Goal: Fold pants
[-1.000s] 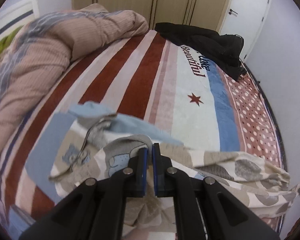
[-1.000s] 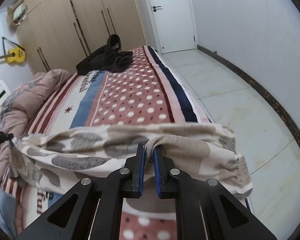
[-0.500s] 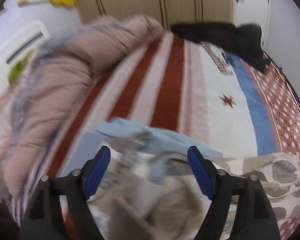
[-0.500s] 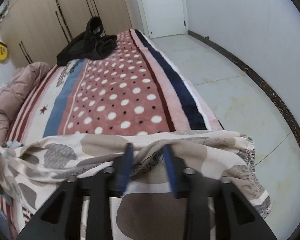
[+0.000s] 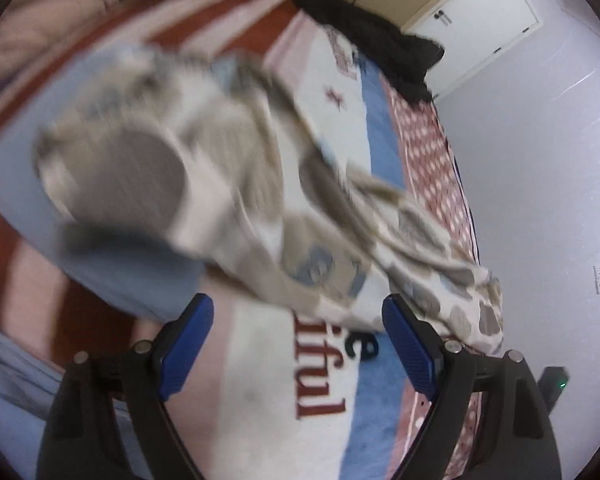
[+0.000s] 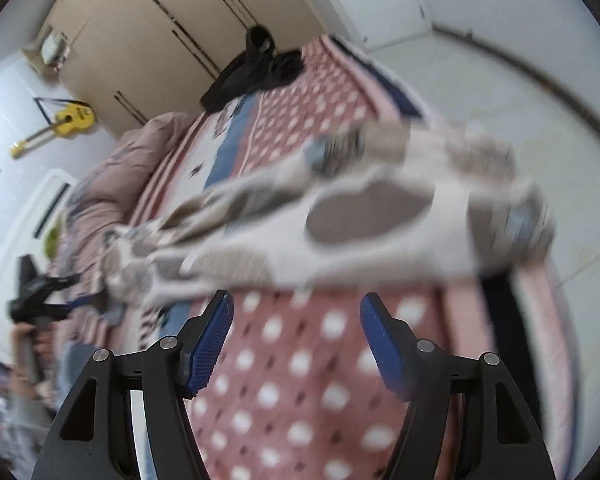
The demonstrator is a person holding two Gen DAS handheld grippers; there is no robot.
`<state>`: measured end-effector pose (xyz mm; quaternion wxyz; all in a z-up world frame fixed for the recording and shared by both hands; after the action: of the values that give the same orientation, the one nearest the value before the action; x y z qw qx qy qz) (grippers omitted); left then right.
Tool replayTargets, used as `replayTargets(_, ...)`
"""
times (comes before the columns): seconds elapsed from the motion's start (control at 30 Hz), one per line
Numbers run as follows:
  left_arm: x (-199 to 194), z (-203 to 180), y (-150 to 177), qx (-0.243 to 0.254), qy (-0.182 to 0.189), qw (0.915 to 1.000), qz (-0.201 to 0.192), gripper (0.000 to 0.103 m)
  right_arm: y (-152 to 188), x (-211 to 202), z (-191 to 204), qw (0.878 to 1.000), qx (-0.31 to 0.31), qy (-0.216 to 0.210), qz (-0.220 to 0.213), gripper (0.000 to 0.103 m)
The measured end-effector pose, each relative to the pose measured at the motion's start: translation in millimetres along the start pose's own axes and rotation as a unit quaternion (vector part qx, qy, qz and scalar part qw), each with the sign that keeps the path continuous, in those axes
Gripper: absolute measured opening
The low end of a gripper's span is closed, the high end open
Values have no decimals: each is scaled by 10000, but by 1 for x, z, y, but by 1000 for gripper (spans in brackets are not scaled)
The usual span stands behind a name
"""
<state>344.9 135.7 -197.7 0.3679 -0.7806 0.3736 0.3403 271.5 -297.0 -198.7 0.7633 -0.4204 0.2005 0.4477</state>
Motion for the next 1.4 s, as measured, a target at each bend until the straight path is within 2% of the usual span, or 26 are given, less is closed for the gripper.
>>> replayTargets(0.1,33,0,11,-138,-69,9998,144,84,21,17,-5,9995,198,-149,176,62)
replayTargets(0.27,83,7,3,-602,131,9979,187,84,12,44,-25,9970,741,-213,0,62)
replayTargets(0.43,95,5,-35,-738,146,9959,-504,84,-21,69,-41,9932,1060,-106,-472,62)
replayTargets(0.53,104,9,-49,-1088,159,9925,-525,84,-40,75,-50,9860,1454,-98,-811,61)
replayTargets(0.57,104,11,-53,-1190,177,9909,-596,84,-46,77,-53,9838,1549,-35,-903,59)
replayTargets(0.63,103,11,-56,-1341,138,9881,-736,84,-54,79,-56,9813,1612,248,-1025,40)
replayTargets(0.67,101,10,-56,-1346,101,9876,-800,81,-58,81,-56,9809,1602,348,-1047,36)
replayTargets(0.73,101,7,-52,-1274,-16,9879,-883,75,-63,81,-53,9807,1537,477,-1113,20)
replayTargets(0.8,103,7,-48,-1212,-91,9887,-882,70,-64,78,-51,9803,1498,531,-1173,13)
replayTargets(0.87,101,8,-45,-1412,25,9858,-909,67,-64,75,-48,9804,1426,582,-1225,11)
replayTargets(0.93,105,1,-39,-1471,187,9861,-755,68,-62,72,-47,9809,1358,638,-1234,11)
replayTargets(1.0,110,-7,-35,-1343,148,9888,-630,69,-61,74,-47,9816,1359,632,-1182,11)
replayTargets(1.07,114,-17,-37,-1329,236,9884,-690,78,-60,76,-50,9816,1413,578,-1149,10)
replayTargets(1.13,117,-16,-42,-1424,89,9865,-806,78,-58,78,-53,9817,1440,547,-1116,10)
replayTargets(1.17,117,-17,-45,-1521,92,9839,-930,71,-57,79,-53,9821,1438,550,-1089,10)
replayTargets(1.2,117,-19,-48,-1544,121,9830,-990,60,-56,80,-53,9827,1412,555,-1065,10)
replayTargets(1.23,119,-24,-51,-1518,246,9834,-963,33,-56,80,-53,9834,1360,570,-1053,10)
replayTargets(1.27,122,-28,-51,-1427,287,9854,-888,16,-53,78,-54,9841,1316,573,-1046,9)
replayTargets(1.33,118,-33,-52,-1195,196,9881,-950,8,-53,74,-53,9845,1264,582,-1071,8)
replayTargets(1.4,107,-35,-50,-1116,311,9873,-1086,6,-52,65,-52,9839,1234,587,-1155,7)
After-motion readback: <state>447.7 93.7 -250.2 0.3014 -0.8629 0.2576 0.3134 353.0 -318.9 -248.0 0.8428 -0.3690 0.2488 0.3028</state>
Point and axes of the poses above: each gripper's, at about its wrist camera, not at the fingertips, and x roughly the way its jaws point, z to its left, y to its underside, the point moved 9 cm from there along x, roughly the way its jaws point, and after that the axes turned 1 degree about -z, right-handed, at the moved point
